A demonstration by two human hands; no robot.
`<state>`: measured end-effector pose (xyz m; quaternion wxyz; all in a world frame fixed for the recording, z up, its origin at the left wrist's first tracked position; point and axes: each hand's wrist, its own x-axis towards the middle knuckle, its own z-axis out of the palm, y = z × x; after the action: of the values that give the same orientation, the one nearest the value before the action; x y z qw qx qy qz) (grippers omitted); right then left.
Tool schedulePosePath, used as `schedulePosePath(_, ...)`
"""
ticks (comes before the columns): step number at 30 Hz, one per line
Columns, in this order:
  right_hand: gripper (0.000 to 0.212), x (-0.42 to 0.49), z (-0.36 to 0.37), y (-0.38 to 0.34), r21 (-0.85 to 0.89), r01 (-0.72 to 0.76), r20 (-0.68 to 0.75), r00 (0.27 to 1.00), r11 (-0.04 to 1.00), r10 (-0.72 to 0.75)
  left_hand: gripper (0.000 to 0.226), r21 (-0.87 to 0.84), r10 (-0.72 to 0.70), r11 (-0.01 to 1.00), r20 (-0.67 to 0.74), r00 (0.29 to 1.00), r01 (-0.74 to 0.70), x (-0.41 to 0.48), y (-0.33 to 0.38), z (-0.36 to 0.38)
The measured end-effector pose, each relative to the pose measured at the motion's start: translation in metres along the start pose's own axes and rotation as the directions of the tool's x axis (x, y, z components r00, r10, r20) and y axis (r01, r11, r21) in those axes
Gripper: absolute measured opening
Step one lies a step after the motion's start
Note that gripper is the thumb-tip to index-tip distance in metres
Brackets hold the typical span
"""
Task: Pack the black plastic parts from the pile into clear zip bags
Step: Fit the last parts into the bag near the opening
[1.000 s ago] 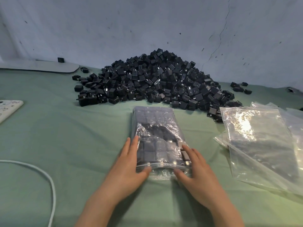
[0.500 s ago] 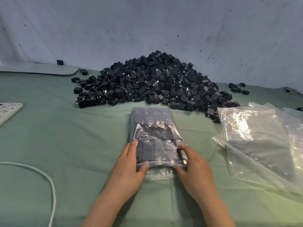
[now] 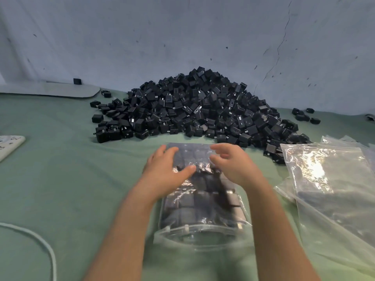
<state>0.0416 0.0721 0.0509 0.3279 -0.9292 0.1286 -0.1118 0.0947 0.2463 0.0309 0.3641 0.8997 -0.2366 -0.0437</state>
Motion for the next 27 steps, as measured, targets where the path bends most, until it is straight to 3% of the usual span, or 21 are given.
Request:
schedulePosePath(3, 0.035, 0.045, 0.026, 0.0, -0.058, -0.106, -0.101, 0.99, 0.993, 0.1, 0.07, 0.039, -0.124, 0.991, -0.063, 0.99, 0.126, 0.042, -0.006, 0.017)
schedulePosePath(12, 0.03, 0.102, 0.055, 0.008, -0.216, -0.086, -0.019, 0.996, 0.973, 0.083, 0.041, -0.135, -0.225, 0.97, -0.196, 0.954, 0.201, 0.092, -0.04, 0.035)
schedulePosePath(21, 0.024, 0.102, 0.056, 0.014, -0.091, -0.131, -0.04, 0.991, 0.987, 0.128, 0.039, -0.194, -0.181, 0.97, -0.172, 0.968, 0.147, 0.091, -0.043, 0.032)
schedulePosePath(24, 0.017, 0.101, 0.057, 0.013, -0.048, -0.157, -0.106, 0.983, 0.986, 0.152, 0.029, -0.189, -0.174, 0.972, -0.18, 0.968, 0.14, 0.09, -0.042, 0.031)
schedulePosePath(27, 0.025, 0.101, 0.057, 0.011, -0.047, -0.168, -0.144, 0.977, 0.985, 0.159, 0.022, -0.17, -0.18, 0.975, -0.221, 0.958, 0.144, 0.089, -0.041, 0.029)
